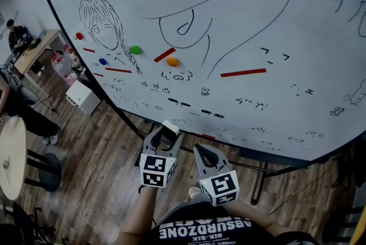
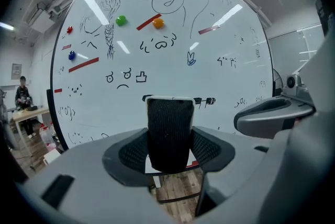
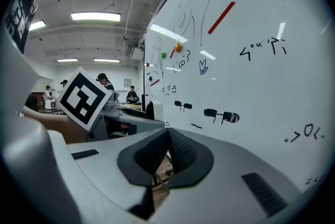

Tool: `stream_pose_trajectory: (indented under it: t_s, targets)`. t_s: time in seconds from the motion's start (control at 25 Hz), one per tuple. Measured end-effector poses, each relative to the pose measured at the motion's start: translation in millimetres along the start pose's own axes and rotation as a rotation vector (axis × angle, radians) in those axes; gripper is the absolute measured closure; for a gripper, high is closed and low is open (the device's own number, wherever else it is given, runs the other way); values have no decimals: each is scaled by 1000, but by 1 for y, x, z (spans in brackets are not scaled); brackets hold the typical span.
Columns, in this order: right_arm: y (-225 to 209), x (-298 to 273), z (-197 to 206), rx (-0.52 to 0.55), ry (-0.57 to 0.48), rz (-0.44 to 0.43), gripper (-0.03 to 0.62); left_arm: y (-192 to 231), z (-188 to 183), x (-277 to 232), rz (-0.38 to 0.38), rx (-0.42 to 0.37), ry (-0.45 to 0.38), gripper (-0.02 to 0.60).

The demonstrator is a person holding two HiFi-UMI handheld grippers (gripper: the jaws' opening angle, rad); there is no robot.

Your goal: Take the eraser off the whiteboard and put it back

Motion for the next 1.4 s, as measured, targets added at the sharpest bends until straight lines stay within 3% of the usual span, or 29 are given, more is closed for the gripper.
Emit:
stream_pose_trajectory:
  t_s: [0.88,1.4]
  targets:
    - [-31,3,4,1,1,51,595,-12,-10,-60,-38,5,3,336]
    - [-39,1,4,7,2,31,595,-13,-10,-76,-118,28,7,336]
Point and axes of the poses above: the fingertips, and each gripper's own axes: x backward along the fingers, y to its left, z out of its underside, the point moved 10 cm from there along x, backward along the fingers
